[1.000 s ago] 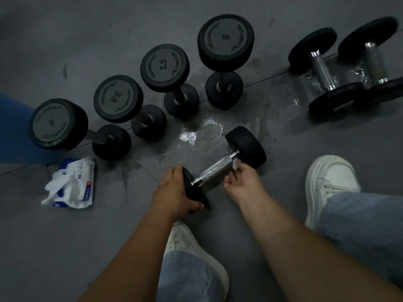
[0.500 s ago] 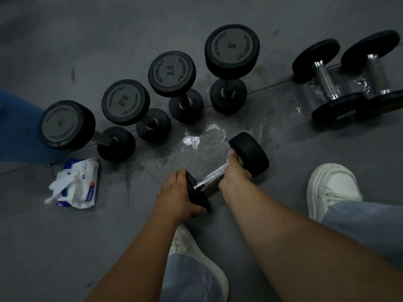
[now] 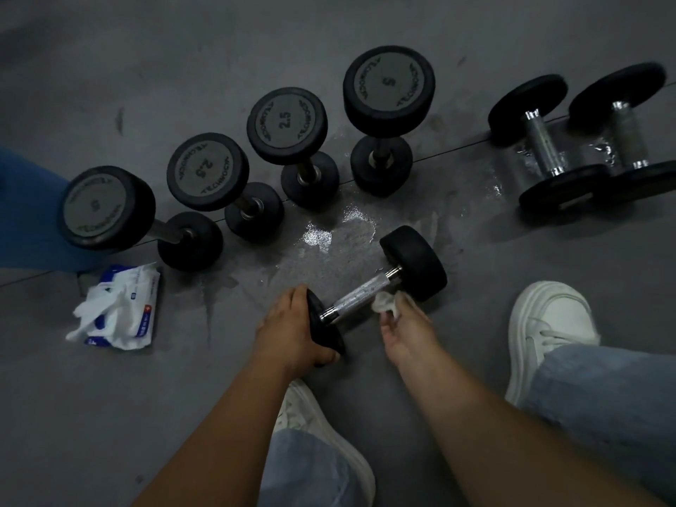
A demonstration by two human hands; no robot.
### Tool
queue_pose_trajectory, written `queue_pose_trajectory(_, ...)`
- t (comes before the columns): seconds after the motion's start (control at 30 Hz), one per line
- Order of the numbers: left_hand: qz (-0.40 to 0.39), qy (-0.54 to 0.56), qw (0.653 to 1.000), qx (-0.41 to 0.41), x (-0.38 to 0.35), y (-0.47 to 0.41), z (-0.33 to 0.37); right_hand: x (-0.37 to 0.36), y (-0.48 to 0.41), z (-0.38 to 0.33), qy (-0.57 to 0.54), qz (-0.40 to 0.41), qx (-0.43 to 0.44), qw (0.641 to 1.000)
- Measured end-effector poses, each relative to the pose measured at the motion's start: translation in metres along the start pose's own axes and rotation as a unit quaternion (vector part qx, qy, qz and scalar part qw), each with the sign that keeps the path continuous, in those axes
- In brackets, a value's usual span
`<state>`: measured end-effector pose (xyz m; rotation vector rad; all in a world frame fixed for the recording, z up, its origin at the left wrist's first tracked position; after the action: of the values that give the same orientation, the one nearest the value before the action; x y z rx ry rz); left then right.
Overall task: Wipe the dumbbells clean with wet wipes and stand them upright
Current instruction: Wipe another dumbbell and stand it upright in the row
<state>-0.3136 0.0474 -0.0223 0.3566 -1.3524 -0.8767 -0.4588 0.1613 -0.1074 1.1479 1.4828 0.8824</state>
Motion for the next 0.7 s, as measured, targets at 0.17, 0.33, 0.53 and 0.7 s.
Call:
queue_pose_trajectory(0.17, 0.007, 0.002, 1.0, -0.004, -0.001, 0.001, 0.001, -0.017, -0.003, -0.005, 0.051, 0.019, -0.03, 0.998)
queue_pose_trajectory(0.33, -0.002, 0.01, 1.0, -0.003, 0.0, -0.001, 0.0, -0.015, 0.013, 0.002, -0.019, -0.055, -0.071, 0.996)
queue_pose_trajectory(0.53, 0.0, 0.012, 1.0, -0.001, -0.001, -0.002, -0.001, -0.026, 0.015, 0.001, -0.015, -0.06, -0.064, 0.996)
queue_pose_trajectory(0.7, 0.001, 0.006, 1.0, -0.004, -0.001, 0.0, 0.001, -0.025, 0.016, -0.01, 0.07, -0.029, -0.034, 0.997)
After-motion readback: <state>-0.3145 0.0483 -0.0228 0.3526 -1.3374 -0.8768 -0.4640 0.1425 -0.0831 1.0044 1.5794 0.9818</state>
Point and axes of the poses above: each hand's wrist, its own y-axis away from the middle knuckle, its own x-axis out of the back of the hand, z = x × y, the point moved 9 cm from there along -y, towards the middle knuckle, and after that the axes turned 4 degrees about -z, right-handed, at the moved point
